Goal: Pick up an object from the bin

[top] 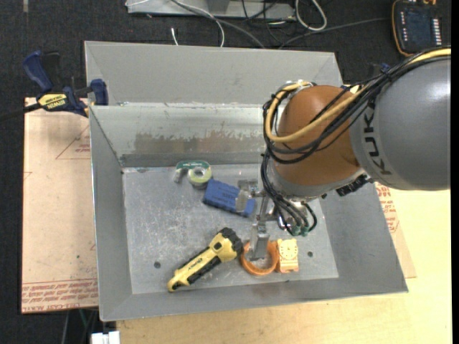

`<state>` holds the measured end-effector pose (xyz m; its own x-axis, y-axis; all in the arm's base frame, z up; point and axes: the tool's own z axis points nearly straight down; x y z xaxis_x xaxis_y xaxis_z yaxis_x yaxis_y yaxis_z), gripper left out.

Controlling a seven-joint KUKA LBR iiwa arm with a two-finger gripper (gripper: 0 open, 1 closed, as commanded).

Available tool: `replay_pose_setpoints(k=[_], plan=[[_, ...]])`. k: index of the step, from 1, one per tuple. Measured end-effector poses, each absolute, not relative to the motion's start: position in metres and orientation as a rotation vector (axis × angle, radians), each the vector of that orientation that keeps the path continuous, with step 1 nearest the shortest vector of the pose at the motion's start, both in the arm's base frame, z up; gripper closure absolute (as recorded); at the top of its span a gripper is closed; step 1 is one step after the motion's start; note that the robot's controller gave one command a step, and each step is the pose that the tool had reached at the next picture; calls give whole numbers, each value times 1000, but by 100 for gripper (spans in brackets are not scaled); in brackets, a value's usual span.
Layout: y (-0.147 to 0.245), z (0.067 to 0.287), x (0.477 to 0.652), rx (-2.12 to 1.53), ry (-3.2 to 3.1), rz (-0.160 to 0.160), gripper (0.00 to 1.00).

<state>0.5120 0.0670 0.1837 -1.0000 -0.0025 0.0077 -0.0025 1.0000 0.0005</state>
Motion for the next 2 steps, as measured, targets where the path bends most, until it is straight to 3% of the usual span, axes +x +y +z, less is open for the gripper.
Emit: replay_pose_setpoints(k=[1, 2], plan=[[66, 188, 514, -1, -3142, -2, 0], [124, 75, 522, 467, -3107, -4, 0]])
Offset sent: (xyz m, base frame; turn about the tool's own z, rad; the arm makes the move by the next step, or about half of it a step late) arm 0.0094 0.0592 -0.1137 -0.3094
